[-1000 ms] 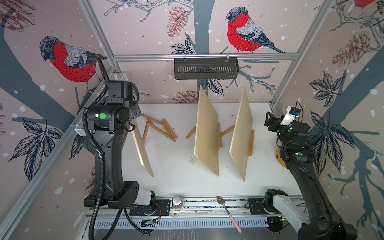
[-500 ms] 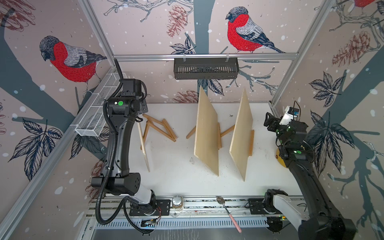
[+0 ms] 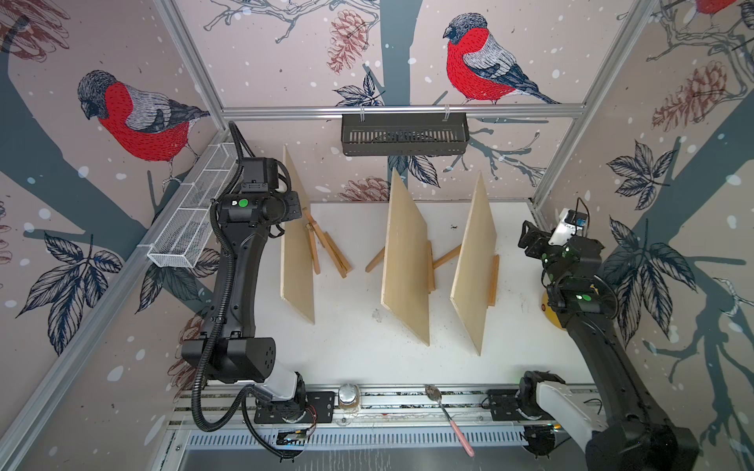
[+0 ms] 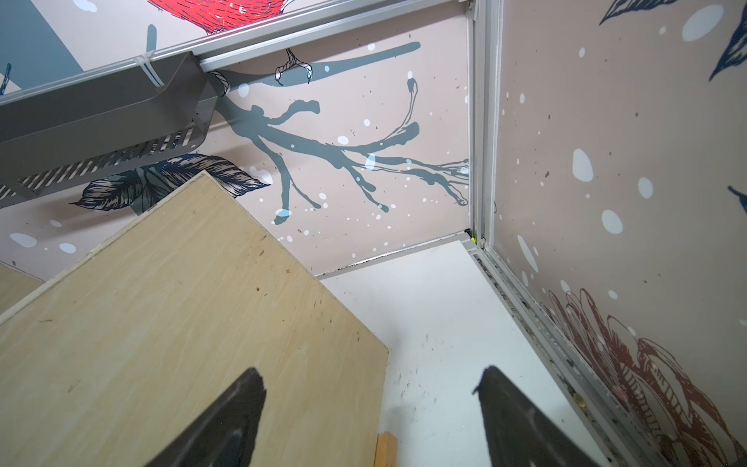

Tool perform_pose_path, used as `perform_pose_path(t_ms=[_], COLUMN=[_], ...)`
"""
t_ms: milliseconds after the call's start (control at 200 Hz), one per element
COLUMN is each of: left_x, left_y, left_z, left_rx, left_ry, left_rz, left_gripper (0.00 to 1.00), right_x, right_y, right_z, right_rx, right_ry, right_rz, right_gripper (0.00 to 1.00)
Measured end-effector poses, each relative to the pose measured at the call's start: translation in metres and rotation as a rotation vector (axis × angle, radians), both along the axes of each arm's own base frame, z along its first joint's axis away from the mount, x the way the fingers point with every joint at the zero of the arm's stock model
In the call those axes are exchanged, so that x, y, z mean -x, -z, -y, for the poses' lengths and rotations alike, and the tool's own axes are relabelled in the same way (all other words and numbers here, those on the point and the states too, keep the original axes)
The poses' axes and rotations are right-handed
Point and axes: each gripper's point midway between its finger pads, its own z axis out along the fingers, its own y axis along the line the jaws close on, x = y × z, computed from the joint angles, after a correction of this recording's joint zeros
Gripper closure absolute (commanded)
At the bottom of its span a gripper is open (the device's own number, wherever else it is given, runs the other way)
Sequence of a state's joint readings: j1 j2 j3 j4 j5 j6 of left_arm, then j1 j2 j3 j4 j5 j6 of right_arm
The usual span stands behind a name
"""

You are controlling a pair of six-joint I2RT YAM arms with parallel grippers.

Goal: Disassemble the easel
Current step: Place the drawing board at the center of the board.

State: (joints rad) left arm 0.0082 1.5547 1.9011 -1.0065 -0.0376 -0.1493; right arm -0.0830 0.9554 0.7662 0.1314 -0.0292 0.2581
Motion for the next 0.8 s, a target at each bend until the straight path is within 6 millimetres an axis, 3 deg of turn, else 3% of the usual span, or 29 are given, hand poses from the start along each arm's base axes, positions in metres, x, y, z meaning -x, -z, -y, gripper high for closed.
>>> perform_pose_path(t_ms=[800], left_x=[-0.035], left_y=[0.032], left_z=[0.044], left_rx=[0.160], left_ry=[0.210], left_rz=[0.010], left_gripper=[1.00], right_x=[0.000], right_y=[0.001], right_z=[0.000], right_rx=[0.000], right_ry=[0.002], right_rz=[-0.005], right_gripper=[0.16])
